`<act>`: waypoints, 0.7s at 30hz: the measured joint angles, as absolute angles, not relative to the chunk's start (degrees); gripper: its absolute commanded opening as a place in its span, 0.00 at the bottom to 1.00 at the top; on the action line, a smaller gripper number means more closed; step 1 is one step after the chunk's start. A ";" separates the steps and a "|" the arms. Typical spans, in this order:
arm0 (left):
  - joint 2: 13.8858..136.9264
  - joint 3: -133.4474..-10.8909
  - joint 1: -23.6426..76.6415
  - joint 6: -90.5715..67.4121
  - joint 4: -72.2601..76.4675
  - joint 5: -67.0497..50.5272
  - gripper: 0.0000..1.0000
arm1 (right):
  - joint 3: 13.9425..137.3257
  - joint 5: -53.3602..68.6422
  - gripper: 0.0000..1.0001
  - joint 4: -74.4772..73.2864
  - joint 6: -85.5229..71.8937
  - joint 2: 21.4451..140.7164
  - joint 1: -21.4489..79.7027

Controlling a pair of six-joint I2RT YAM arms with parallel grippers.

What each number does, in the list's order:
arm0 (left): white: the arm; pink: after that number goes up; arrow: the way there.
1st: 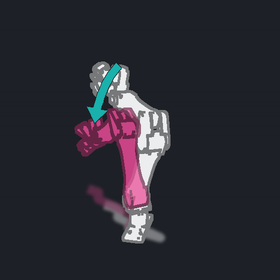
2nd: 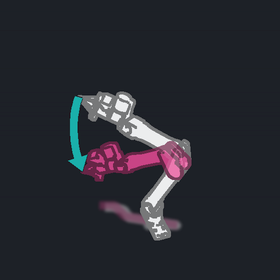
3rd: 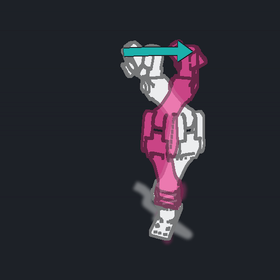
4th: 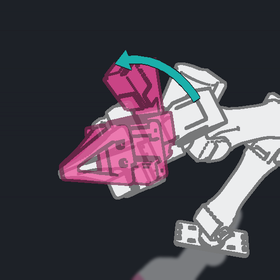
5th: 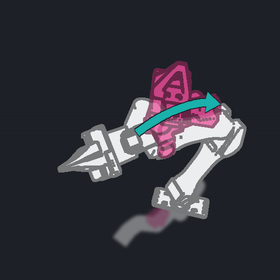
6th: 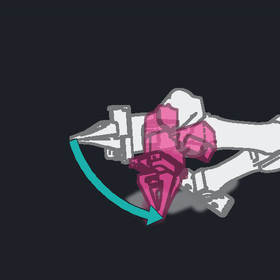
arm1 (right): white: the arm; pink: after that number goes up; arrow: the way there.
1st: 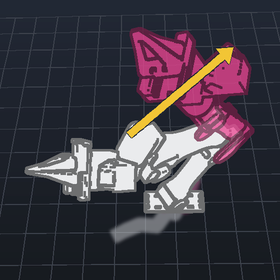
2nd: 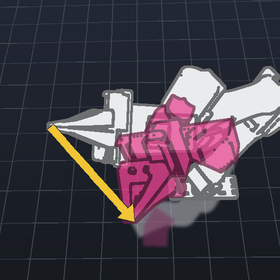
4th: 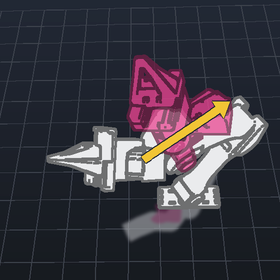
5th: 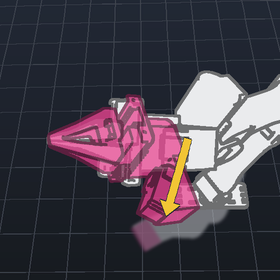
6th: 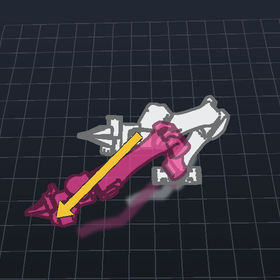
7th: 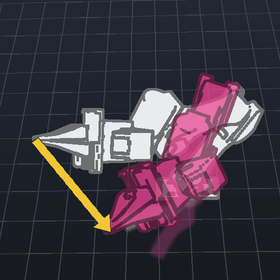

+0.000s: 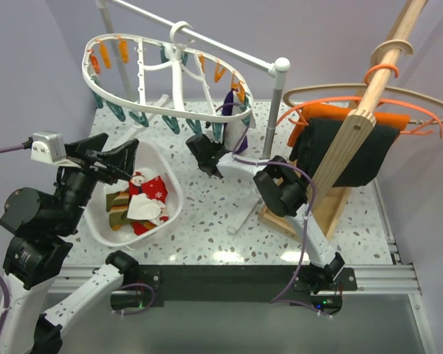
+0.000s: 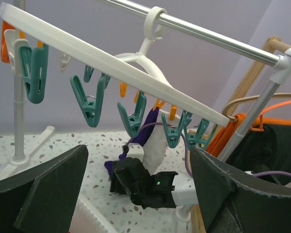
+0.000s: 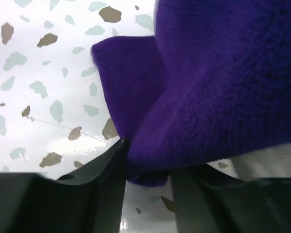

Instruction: Remove the socks clipped to the hanger

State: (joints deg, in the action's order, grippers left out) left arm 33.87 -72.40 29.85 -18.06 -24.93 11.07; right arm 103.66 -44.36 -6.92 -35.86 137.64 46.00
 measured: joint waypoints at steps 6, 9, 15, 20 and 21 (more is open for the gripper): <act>33.58 -72.20 29.93 -18.02 -24.86 11.40 0.90 | 103.33 -45.82 0.00 -7.92 -36.93 137.58 46.02; 33.58 -72.20 30.09 -18.02 -24.86 11.38 0.90 | 101.06 -46.92 0.00 -7.62 -36.27 136.27 46.28; 33.47 -71.72 30.09 -18.02 -24.25 11.35 0.90 | 91.98 -50.09 0.00 -8.38 -32.77 129.12 48.56; 33.39 -71.02 30.09 -18.04 -23.79 10.79 0.90 | 84.14 -51.57 0.00 -9.45 -31.29 120.70 51.59; 33.32 -70.81 30.09 -18.06 -23.59 10.63 0.90 | 83.02 -51.81 0.00 -9.30 -30.81 119.22 52.25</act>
State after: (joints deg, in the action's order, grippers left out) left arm 33.32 -70.81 30.09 -18.06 -23.59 10.63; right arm 83.02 -51.81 -9.30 -30.81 119.22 52.25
